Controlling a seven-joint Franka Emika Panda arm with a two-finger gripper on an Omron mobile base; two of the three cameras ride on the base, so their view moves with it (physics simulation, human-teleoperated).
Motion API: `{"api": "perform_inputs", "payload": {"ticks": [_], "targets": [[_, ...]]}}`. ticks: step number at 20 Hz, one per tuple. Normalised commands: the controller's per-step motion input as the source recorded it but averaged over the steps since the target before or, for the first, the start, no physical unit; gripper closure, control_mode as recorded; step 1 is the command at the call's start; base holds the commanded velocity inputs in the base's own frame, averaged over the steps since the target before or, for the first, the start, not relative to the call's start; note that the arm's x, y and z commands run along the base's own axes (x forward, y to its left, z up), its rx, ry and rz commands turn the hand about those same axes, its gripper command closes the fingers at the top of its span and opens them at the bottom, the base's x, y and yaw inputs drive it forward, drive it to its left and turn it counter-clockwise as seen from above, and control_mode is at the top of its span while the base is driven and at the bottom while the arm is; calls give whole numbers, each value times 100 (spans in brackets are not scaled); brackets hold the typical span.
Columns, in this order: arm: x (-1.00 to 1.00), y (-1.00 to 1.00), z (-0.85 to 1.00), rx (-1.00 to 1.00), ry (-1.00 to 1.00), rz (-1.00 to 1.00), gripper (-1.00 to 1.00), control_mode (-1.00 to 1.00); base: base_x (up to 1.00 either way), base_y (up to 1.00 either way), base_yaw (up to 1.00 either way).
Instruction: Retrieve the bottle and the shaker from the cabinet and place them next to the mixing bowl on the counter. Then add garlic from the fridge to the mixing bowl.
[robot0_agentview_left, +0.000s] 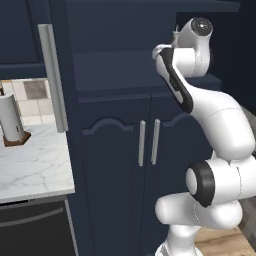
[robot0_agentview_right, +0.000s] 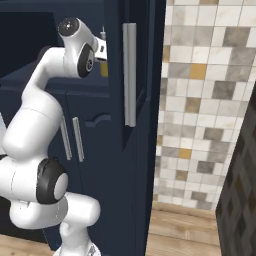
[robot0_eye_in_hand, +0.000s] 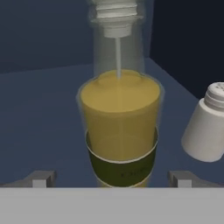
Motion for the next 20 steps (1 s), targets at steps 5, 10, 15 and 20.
{"api": "perform_inputs", "payload": {"ticks": [5, 10, 15, 20], "targets": [[12, -4, 0, 0, 0, 0, -100, -100, 0, 0, 0], [0, 0, 7, 0, 0, 0, -100, -100, 0, 0, 0], [19, -1, 1, 0, 0, 0, -100, -100, 0, 0, 0], [19, -2, 0, 0, 0, 0, -100, -100, 0, 0, 0]]}}
